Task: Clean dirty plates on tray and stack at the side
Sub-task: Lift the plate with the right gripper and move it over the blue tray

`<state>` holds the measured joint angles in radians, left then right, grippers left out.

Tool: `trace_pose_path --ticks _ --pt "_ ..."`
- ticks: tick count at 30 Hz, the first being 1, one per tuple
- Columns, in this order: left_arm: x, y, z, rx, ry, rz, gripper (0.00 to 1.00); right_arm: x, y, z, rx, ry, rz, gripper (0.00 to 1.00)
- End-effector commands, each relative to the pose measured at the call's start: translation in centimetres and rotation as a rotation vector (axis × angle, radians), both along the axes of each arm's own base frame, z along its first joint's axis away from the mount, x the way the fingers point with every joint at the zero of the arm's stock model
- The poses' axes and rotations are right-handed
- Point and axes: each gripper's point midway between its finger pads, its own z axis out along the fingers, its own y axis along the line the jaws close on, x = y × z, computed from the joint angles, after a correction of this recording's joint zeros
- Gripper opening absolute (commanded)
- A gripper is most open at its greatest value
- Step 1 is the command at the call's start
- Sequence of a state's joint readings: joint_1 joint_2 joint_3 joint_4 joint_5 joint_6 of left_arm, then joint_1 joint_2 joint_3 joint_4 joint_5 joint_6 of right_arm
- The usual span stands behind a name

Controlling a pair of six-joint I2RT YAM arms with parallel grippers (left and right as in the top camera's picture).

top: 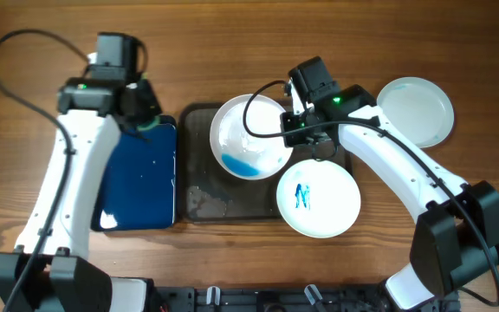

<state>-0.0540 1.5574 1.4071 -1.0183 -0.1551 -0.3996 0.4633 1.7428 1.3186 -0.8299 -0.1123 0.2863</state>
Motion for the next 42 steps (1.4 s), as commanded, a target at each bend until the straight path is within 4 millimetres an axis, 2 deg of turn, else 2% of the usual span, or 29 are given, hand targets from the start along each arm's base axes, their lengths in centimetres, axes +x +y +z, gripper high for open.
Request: trace_pose_path --ticks 1,7,12,16,20,25,29,32,38,40,42 --pt "-0.5 2.6 1.8 -0.013 -0.045 0.084 0.04 -0.2 0.4 1.4 0.028 -0.004 0.003 0.05" --pt "-1.2 4.9 5.7 -0.005 -0.163 0.138 0.04 -1.1 1.1 0.2 0.037 0.1 0.026 0.05" --pt "-2.3 5.8 7.4 -0.001 -0.206 0.166 0.04 -0.3 4.2 1.6 0.035 0.114 0.106 0.05" --pt "-3.1 7.0 7.5 0.002 -0.197 0.204 0.04 0.3 7.8 2.6 0.014 0.135 0.192 0.05" --pt "-3.9 8.6 7.7 0.007 -0.198 0.255 0.04 0.5 10.6 1.7 -0.007 0.162 0.248 0.05" --pt "-5.8 12.3 8.1 0.014 -0.204 0.388 0.04 0.3 14.1 1.6 -0.024 0.081 0.324 0.05" --pt "-7.2 14.3 7.8 0.008 -0.19 0.477 0.04 0.2 15.8 1.8 -0.03 0.022 0.328 0.05" --pt "-7.8 14.8 7.6 -0.01 -0.181 0.52 0.04 0.4 17.9 2.3 -0.013 -0.053 0.338 0.05" --pt "-7.9 14.8 7.5 -0.011 -0.179 0.52 0.04 0.7 22.0 3.7 0.035 -0.203 0.383 0.04" --pt "-7.8 14.8 7.5 -0.011 -0.179 0.519 0.04 0.9 23.9 4.6 0.035 -0.3 0.39 0.05" --pt "-7.8 14.8 7.5 -0.011 -0.179 0.519 0.04 1.1 24.6 5.2 0.015 -0.363 0.392 0.05"
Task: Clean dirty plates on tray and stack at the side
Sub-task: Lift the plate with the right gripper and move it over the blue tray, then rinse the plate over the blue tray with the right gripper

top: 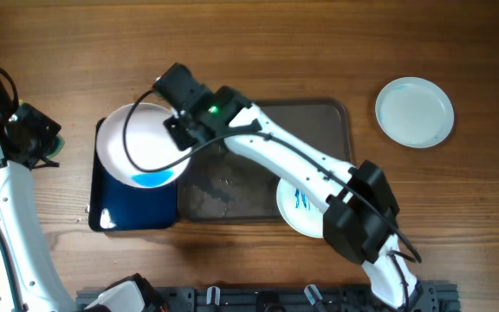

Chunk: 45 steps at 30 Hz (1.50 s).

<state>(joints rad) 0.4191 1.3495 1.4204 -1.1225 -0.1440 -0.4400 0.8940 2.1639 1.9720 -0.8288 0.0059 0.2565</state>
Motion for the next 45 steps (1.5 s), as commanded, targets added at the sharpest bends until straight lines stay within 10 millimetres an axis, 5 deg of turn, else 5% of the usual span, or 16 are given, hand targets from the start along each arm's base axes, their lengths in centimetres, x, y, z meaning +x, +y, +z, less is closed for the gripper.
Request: trace_pose_path --ticks 1,21,31,45 --pt "0.0 0.1 1.5 0.006 -0.051 0.016 0.04 0.6 1.6 1.5 -0.023 -0.149 -0.003 0.05" --pt "-0.4 0.8 1.5 0.006 -0.051 0.044 0.04 -0.1 4.6 10.9 -0.515 -0.947 0.154 0.05" --pt "-0.4 0.8 1.5 -0.003 -0.059 0.063 0.04 -2.6 6.6 11.7 -0.808 -1.086 0.507 0.05" --pt "-0.5 0.8 1.4 -0.004 -0.056 0.063 0.04 -2.9 7.0 13.2 -0.796 -1.134 0.447 0.05"
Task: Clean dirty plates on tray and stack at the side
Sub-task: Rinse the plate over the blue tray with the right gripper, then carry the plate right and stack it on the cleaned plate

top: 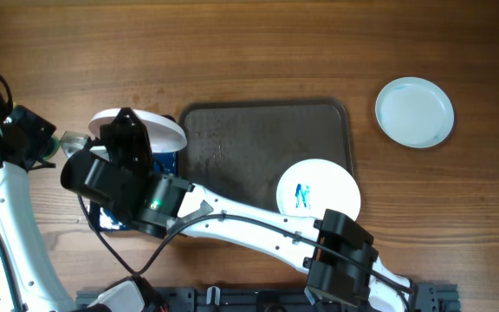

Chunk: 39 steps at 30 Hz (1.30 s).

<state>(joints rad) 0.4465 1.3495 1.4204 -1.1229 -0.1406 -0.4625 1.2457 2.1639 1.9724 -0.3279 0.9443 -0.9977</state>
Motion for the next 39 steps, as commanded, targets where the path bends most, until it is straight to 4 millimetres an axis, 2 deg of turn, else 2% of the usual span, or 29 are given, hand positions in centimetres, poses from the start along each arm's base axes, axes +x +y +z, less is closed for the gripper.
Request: trace_pose_path --ticks 1,3,5,7,10,12,13,14,17,20,21,22,26,29,32,35,39 --pt "-0.1 0.1 1.4 0.008 -0.047 0.018 0.04 0.2 -0.2 0.6 0.111 0.012 -0.056 0.05" --pt "-0.1 0.1 1.4 0.007 -0.046 0.018 0.04 0.3 -0.7 -1.5 0.25 0.135 -0.101 0.04" --pt "-0.1 0.1 1.4 0.008 -0.046 0.018 0.04 -0.3 -0.9 -4.9 0.434 0.368 -0.157 0.05" --pt "-0.1 0.1 1.4 0.008 -0.047 0.018 0.04 -0.3 -1.6 -6.9 0.596 0.536 -0.256 0.05" --pt "0.0 0.1 1.4 0.006 -0.045 0.017 0.04 1.4 -3.5 -7.8 0.812 0.743 -0.41 0.04" --pt "0.3 -0.4 1.2 -0.019 -0.056 0.001 0.04 2.8 -5.3 -6.9 0.905 0.884 -0.453 0.04" --pt "0.6 -0.8 1.0 -0.041 -0.061 -0.014 0.04 3.9 -7.0 -6.0 0.966 0.963 -0.491 0.04" --pt "1.1 -1.3 0.7 -0.062 -0.058 -0.034 0.04 5.5 -9.7 -4.9 1.036 1.009 -0.55 0.04" --pt "1.8 -2.3 0.0 -0.076 -0.038 -0.069 0.04 9.2 -17.1 -3.1 1.184 0.994 -0.749 0.04" --pt "3.2 -4.6 -1.2 -0.092 0.0 -0.147 0.04 12.5 -29.1 -2.1 1.299 0.915 -1.016 0.04" --pt "3.8 -5.5 -1.7 -0.097 0.013 -0.178 0.04 12.8 -32.6 -2.4 1.314 0.906 -1.101 0.04" --pt "4.3 -6.3 -2.1 -0.101 0.025 -0.205 0.04 12.8 -35.4 -2.8 1.322 0.899 -1.173 0.05" --pt "6.2 -10.4 -4.3 -0.117 0.088 -0.33 0.04 11.4 -45.8 -5.4 1.327 0.856 -1.482 0.05" --pt "7.1 -12.7 -5.8 -0.12 0.13 -0.396 0.04 9.7 -52.2 -7.4 1.34 0.835 -1.661 0.05" --pt "7.8 -14.0 -6.7 -0.118 0.147 -0.433 0.04 7.6 -57.3 -9.4 1.379 0.82 -1.817 0.05" --pt "8.1 -14.4 -6.9 -0.117 0.147 -0.446 0.04 5.3 -61.3 -11.4 1.43 0.817 -1.944 0.05" --pt "8.4 -14.4 -6.9 -0.115 0.137 -0.447 0.04 2.8 -64.6 -13.7 1.477 0.822 -2.048 0.04"
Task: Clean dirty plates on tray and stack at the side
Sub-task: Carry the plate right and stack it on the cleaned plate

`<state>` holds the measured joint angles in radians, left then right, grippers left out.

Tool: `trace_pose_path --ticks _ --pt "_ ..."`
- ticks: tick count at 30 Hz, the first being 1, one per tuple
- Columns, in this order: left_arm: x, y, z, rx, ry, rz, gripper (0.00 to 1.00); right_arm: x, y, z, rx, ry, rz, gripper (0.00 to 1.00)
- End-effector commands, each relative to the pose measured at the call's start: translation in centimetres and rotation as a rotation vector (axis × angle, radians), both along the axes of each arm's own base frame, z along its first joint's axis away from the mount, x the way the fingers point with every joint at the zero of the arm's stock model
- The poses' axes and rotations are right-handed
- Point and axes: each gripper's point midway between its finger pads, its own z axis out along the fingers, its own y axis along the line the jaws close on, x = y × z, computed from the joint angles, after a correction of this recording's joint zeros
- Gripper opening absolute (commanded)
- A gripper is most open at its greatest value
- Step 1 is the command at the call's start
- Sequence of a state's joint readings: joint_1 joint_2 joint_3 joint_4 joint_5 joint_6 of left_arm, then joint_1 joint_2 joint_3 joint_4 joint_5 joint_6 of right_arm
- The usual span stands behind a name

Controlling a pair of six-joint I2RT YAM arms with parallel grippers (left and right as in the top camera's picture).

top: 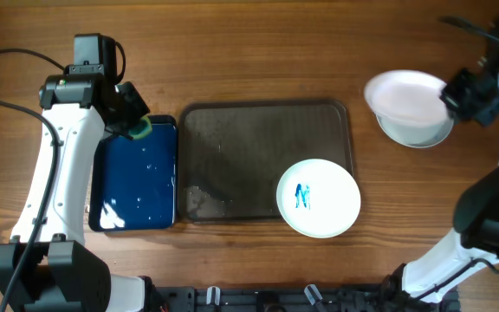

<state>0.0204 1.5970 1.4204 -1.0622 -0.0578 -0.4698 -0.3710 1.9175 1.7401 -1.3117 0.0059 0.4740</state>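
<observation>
My right gripper (454,94) is at the far right, shut on the rim of a white plate (403,97) whose face looks free of stains. This plate hangs over another clean plate (423,132) that lies on the table. A dirty plate (318,198) with blue marks sits on the lower right corner of the dark tray (249,147). My left gripper (131,120) is at the top edge of the blue basin (137,182), shut on a green sponge (139,129).
Water drops glisten in the blue basin left of the tray. Both arms' white links run down the table's left and right sides. A black cable loops at the upper left.
My right gripper has gone from over the blue basin to the far right, with the plate now over the clean plate. My left gripper came in from the far left to the basin's top edge.
My right gripper first held a blue-stained plate over the tray, the left gripper at the basin. Then the plate was over the basin and the left arm far to the left. Then the plate stood tilted there. Now it looks clean, above the side plate.
</observation>
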Motion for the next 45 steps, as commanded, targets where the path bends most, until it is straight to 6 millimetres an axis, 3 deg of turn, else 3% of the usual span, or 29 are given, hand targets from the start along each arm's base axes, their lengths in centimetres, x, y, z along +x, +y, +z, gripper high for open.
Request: trace_pose_path --ticks 1,7,12,19,26,28,29,31,32,33,36,40,43,44,45 --pt "0.7 0.0 0.6 0.0 -0.028 0.007 0.04 -1.6 -1.2 -1.9 0.08 0.001 -0.037 0.04" --pt "0.8 -0.1 0.7 0.0 -0.032 0.006 0.04 -2.5 -0.5 -6.9 0.149 -0.006 -0.044 0.04" --pt "0.4 -0.1 0.5 0.0 -0.018 0.006 0.04 -2.1 0.3 -9.5 0.184 -0.053 -0.073 0.04" --pt "0.3 -0.1 0.5 0.0 -0.014 0.007 0.04 -0.9 -0.6 -9.5 0.151 -0.108 -0.073 0.04" --pt "0.3 -0.1 0.5 0.0 -0.012 0.006 0.04 -1.0 -2.4 -9.6 0.058 -0.094 -0.148 0.04" --pt "0.3 -0.1 0.5 0.0 -0.011 0.006 0.04 -0.9 -2.6 -9.6 0.05 -0.099 -0.145 0.12" --pt "0.3 -0.1 0.5 0.0 -0.011 0.006 0.04 -0.8 -2.6 -9.5 0.047 -0.102 -0.135 0.25" --pt "0.3 -0.1 0.5 0.0 -0.012 0.006 0.04 -0.5 -2.6 -9.5 0.045 -0.118 -0.106 0.34" --pt "0.3 -0.1 0.5 0.0 -0.012 0.006 0.04 -0.2 -2.8 -9.4 0.038 -0.128 -0.091 0.47" --pt "0.3 -0.1 0.5 0.0 -0.012 0.006 0.04 0.2 -2.9 -9.1 0.034 -0.144 -0.076 0.53" --pt "0.3 -0.1 0.5 0.0 -0.012 0.007 0.04 1.6 -3.1 -7.8 0.032 -0.192 -0.048 0.55" --pt "0.3 -0.1 0.5 0.0 -0.012 0.007 0.04 3.7 -2.9 -4.0 0.022 -0.287 0.044 0.53" --pt "0.3 -0.1 0.5 0.0 -0.012 0.006 0.04 5.0 -0.4 0.1 0.032 -0.378 0.213 0.76" --pt "0.3 -0.1 0.5 0.0 -0.012 0.006 0.04 5.2 0.9 1.3 0.042 -0.405 0.269 0.7" --pt "0.3 -0.1 0.5 0.0 -0.012 0.006 0.04 5.1 2.0 2.5 0.044 -0.423 0.297 0.52"
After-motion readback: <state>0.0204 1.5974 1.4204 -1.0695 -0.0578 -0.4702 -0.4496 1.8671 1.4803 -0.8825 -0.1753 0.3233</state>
